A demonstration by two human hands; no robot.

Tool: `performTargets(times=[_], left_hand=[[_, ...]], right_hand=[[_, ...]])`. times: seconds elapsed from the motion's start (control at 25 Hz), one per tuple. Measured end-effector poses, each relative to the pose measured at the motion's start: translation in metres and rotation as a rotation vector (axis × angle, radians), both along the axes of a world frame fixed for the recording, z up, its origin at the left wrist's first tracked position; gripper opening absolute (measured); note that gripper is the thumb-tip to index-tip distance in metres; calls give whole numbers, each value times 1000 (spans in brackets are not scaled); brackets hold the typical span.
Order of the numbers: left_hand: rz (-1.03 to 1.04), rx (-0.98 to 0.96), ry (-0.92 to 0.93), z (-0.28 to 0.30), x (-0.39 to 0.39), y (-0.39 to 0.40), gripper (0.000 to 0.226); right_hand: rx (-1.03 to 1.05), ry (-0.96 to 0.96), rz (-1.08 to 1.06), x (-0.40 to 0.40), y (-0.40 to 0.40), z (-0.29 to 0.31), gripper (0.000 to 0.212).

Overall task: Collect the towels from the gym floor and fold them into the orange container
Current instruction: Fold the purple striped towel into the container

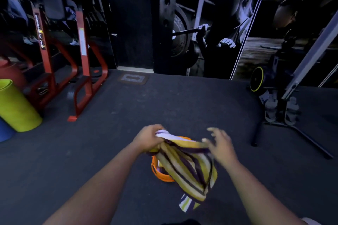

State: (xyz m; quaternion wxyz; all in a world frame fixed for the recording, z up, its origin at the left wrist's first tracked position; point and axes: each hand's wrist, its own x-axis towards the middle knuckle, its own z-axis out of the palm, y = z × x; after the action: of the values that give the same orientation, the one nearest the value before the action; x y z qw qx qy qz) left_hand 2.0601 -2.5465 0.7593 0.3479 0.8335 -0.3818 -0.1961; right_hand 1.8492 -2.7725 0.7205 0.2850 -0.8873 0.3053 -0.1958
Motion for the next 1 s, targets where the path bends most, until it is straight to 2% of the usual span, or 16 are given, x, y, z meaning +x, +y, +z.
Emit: performTargets(times=[0.04,0.08,0.12,0.2,0.28,0.32,0.36,0.4,0.48,0.56,0.68,0.72,0.76,0.88,0.92,1.0], left_hand=[[-77,-2,-21,3,-5,-8,25],[-132,3,-49,5,-9,-15,24],[-158,15,-92,6,-13,-20,24],[-126,87,-260,3,-15,-24,26],[-22,261,-576,1,-11,-17,30],[52,325,-672,-4,-6,-9,30],[141,360,-674,-10,-1,1,28],[260,361,-601,-16,5,14,24],[516,207,-276,-35,21,35,15],[629,-82,86,-51,29,45,12],[877,-597,619,-54,34,49,25],[899,-676,706,-57,38,51,25],[866,-650,709,-54,40,54,21],[630,-458,576,-42,39,53,24],[581,-495,616,-36,37,51,23],[496,-661,860,-31,36,47,24]], right_hand=[[7,31,183,14,15,-2,58],[9,91,298,26,33,3,65],[0,147,358,36,47,6,58],[-106,191,335,49,58,9,32],[-42,103,285,50,56,13,29],[40,41,282,49,55,18,30],[127,-49,276,49,56,22,28],[230,-168,248,48,59,27,26],[470,-458,101,48,61,40,25],[661,-644,-64,49,50,47,22],[774,-698,-285,38,20,43,16],[747,-676,-351,31,11,38,16],[714,-640,-384,25,5,31,16],[703,-462,-327,20,3,19,17],[739,-435,-298,22,6,16,18],[924,-463,-243,25,13,17,20]])
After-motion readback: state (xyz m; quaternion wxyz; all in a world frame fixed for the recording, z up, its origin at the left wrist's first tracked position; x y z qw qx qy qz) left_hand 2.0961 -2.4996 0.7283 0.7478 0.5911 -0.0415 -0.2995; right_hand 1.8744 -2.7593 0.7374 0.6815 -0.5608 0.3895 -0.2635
